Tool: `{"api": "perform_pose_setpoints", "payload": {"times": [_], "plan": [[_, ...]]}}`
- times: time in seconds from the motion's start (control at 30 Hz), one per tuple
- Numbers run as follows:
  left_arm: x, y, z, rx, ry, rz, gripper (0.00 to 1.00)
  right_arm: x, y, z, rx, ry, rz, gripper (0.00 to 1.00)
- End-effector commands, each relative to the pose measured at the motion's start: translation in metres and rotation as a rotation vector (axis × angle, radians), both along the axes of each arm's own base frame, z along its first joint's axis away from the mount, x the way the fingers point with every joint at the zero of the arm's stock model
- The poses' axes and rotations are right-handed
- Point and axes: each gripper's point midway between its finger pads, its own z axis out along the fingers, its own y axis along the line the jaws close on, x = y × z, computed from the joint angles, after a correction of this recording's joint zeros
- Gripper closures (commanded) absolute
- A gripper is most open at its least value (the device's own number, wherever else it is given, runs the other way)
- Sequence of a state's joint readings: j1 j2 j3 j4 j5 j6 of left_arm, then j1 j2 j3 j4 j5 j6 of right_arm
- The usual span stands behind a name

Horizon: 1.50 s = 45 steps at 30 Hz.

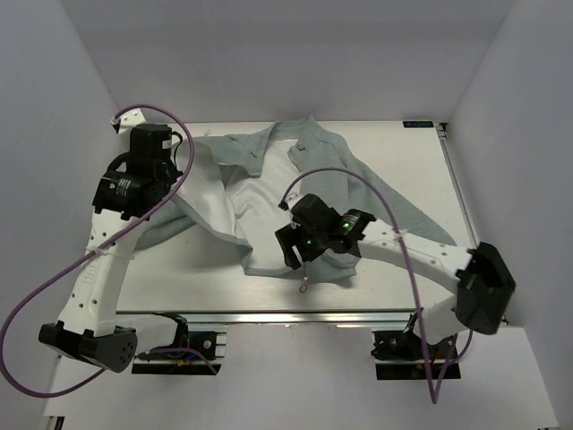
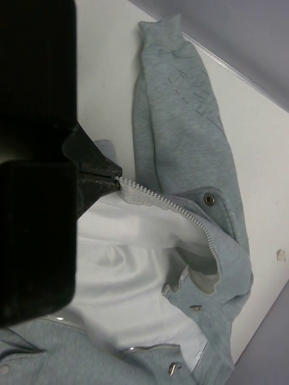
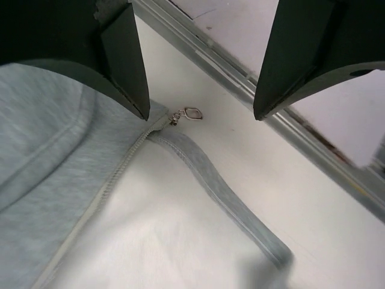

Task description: Zip up the jacket

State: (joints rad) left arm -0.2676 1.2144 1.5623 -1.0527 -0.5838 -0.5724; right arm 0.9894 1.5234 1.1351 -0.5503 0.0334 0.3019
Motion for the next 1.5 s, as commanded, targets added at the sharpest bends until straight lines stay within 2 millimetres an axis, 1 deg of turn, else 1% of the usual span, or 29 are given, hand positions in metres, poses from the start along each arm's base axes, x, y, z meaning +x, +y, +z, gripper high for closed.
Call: {"api": "perform_pose_setpoints", "payload": {"times": [0.0,0.07,0.17,0.2,0.27,0.3,0.33,0.37,0.43,0.5,0.53,0.57,0.6,0.63,0.67,0.73,0.8,0.87,0.93,1.0,1.1,1.13,1.2,1.27,1.3,1.37,1.4,1.43,1.47], "plan": [[0.002,-0.009,0.021,0.038,-0.033,-0.126,0.96,0.016,0.005,0.041,0.137,-0.116,-0.028,0.24],[0.009,-0.032,0.025,0.004,-0.059,-0.266,1.00,0.025,-0.009,0.050,0.144,-0.139,-0.111,0.23],[0.018,-0.056,0.024,-0.042,-0.098,-0.389,1.00,0.037,-0.037,0.051,0.167,-0.115,-0.261,0.23],[0.018,-0.079,0.023,-0.093,-0.103,-0.508,1.00,0.041,-0.051,0.045,0.166,-0.092,-0.316,0.22],[0.019,-0.112,0.017,-0.139,-0.106,-0.684,1.00,0.042,-0.063,0.057,0.245,-0.079,-0.376,0.21],[0.018,-0.132,0.011,-0.177,-0.087,-0.770,1.00,0.044,-0.077,0.048,0.244,-0.069,-0.425,0.19],[0.017,-0.141,0.001,-0.182,-0.060,-0.797,1.00,0.044,-0.085,0.058,0.284,-0.091,-0.451,0.18],[0.009,-0.161,-0.008,-0.178,-0.031,-0.857,1.00,0.050,-0.097,0.059,0.297,-0.103,-0.502,0.17],[0.000,-0.183,-0.035,-0.183,0.048,-0.901,1.00,0.052,-0.115,0.058,0.292,-0.134,-0.562,0.14],[-0.019,-0.223,-0.055,-0.220,0.088,-1.028,1.00,0.052,-0.132,0.056,0.265,-0.138,-0.616,0.13],[-0.030,-0.235,-0.077,-0.236,0.142,-1.065,1.00,0.053,-0.137,0.055,0.254,-0.144,-0.633,0.13],[-0.046,-0.256,-0.089,-0.244,0.180,-1.134,1.00,0.054,-0.142,0.056,0.247,-0.148,-0.649,0.13],[-0.053,-0.269,-0.097,-0.252,0.196,-1.164,1.00,0.053,-0.146,0.056,0.242,-0.151,-0.660,0.12],[-0.058,-0.282,-0.118,-0.255,0.261,-1.178,1.00,0.053,-0.148,0.052,0.234,-0.152,-0.666,0.12],[-0.073,-0.299,-0.130,-0.249,0.301,-1.223,1.00,0.055,-0.151,0.052,0.234,-0.154,-0.675,0.12],[-0.084,-0.328,-0.153,-0.264,0.357,-1.281,1.00,0.054,-0.148,0.049,0.241,-0.139,-0.663,0.11],[-0.082,-0.344,-0.163,-0.292,0.363,-1.300,1.00,0.053,-0.146,0.046,0.243,-0.124,-0.644,0.11],[-0.073,-0.349,-0.178,-0.286,0.396,-1.262,1.00,0.049,-0.133,0.049,0.283,-0.117,-0.547,0.11],[-0.058,-0.350,-0.168,-0.255,0.368,-1.206,1.00,0.041,-0.115,0.058,0.340,-0.134,-0.368,0.11],[-0.037,-0.348,-0.156,-0.204,0.307,-1.132,1.00,0.040,-0.110,0.061,0.351,-0.144,-0.315,0.11],[-0.016,-0.343,-0.145,-0.144,0.240,-1.069,0.18,0.046,-0.113,0.063,0.338,-0.156,-0.346,0.11],[-0.013,-0.341,-0.143,-0.122,0.235,-1.067,0.02,0.048,-0.113,0.064,0.337,-0.159,-0.354,0.11],[-0.011,-0.334,-0.149,-0.073,0.277,-1.036,0.02,0.049,-0.111,0.069,0.350,-0.171,-0.348,0.11],[-0.008,-0.326,-0.143,-0.052,0.279,-1.000,0.02,0.049,-0.105,0.073,0.372,-0.177,-0.298,0.11],[-0.009,-0.312,-0.135,-0.025,0.269,-0.956,0.02,0.048,-0.101,0.072,0.373,-0.165,-0.279,0.11],[-0.018,-0.289,-0.139,-0.010,0.285,-0.886,0.02,0.045,-0.092,0.074,0.395,-0.133,-0.232,0.12],[-0.022,-0.273,-0.121,-0.028,0.231,-0.830,0.02,0.044,-0.087,0.069,0.392,-0.102,-0.221,0.12],[-0.033,-0.257,-0.135,-0.014,0.260,-0.800,0.02,0.042,-0.081,0.069,0.406,-0.084,-0.203,0.11],[-0.039,-0.245,-0.136,-0.012,0.259,-0.770,0.02,0.042,-0.076,0.062,0.404,-0.055,-0.204,0.11]]}}
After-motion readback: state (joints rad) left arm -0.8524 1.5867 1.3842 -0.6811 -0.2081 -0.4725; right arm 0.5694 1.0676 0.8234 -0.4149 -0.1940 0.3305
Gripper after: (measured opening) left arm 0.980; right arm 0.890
